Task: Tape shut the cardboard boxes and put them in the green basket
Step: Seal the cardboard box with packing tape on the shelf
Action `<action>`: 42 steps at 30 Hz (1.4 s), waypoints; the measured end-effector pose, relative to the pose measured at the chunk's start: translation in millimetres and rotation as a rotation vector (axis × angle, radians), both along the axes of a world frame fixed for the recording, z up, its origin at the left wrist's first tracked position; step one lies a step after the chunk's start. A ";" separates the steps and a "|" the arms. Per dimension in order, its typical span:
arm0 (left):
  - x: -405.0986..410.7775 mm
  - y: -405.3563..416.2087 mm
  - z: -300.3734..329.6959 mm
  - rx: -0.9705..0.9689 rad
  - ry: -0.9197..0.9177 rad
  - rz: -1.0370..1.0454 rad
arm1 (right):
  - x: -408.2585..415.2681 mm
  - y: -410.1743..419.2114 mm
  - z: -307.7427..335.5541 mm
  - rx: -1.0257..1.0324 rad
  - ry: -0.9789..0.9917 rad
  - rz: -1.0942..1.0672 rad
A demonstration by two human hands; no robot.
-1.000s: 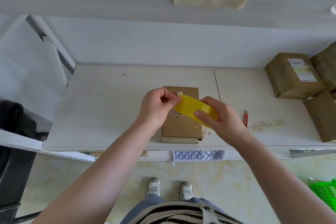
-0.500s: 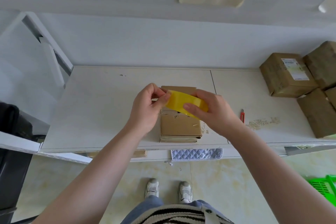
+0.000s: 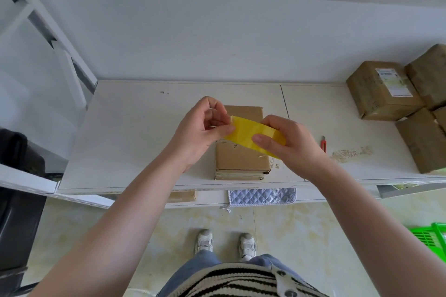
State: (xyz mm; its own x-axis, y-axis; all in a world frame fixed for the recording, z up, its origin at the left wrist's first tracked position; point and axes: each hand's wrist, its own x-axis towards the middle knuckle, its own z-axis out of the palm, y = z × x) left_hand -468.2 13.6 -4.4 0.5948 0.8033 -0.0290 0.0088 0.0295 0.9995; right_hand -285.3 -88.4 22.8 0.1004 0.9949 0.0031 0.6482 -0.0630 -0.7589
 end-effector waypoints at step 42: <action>-3.5 3.1 7.2 -0.161 0.030 -0.070 | 7.3 -7.8 2.6 -0.058 0.038 0.013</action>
State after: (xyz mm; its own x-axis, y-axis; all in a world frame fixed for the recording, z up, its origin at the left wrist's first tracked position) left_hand -471.7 16.7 2.8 0.6463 0.7434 -0.1721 0.0460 0.1872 0.9812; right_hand -278.0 -96.2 25.4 0.0868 0.9945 -0.0581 0.6197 -0.0996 -0.7785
